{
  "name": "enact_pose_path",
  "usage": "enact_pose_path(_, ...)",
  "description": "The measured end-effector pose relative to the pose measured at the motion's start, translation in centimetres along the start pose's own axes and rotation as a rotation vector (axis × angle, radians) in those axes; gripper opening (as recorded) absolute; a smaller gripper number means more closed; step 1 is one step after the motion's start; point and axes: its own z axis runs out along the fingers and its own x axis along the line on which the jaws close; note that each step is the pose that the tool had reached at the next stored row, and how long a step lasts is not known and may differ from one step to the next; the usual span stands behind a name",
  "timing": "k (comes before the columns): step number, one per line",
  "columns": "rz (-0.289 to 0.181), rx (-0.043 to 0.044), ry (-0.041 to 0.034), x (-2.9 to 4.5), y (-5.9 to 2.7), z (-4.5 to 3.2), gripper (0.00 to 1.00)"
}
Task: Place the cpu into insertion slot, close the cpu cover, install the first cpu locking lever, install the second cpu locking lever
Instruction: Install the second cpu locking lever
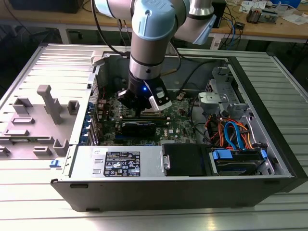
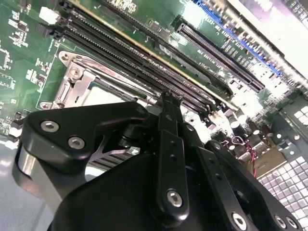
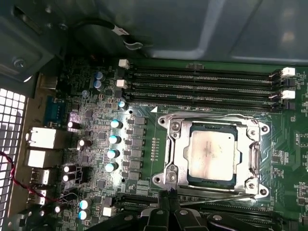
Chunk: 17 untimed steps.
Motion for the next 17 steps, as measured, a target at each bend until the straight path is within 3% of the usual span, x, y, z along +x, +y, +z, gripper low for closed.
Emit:
enact_pose_path(4, -0.003, -0.0178, -0.0012, 0.17, -0.06, 0.16, 0.11)
enact_pose_path(8, -0.011, -0.0488, -0.0033, 0.41, -0.13, 0.52, 0.11)
enact_pose_path(14, -0.018, -0.0641, -0.0047, 0.50, -0.21, 0.97, 0.11)
enact_pose_path(17, -0.021, -0.0657, -0.0044, 0.50, -0.23, 1.13, 0.11)
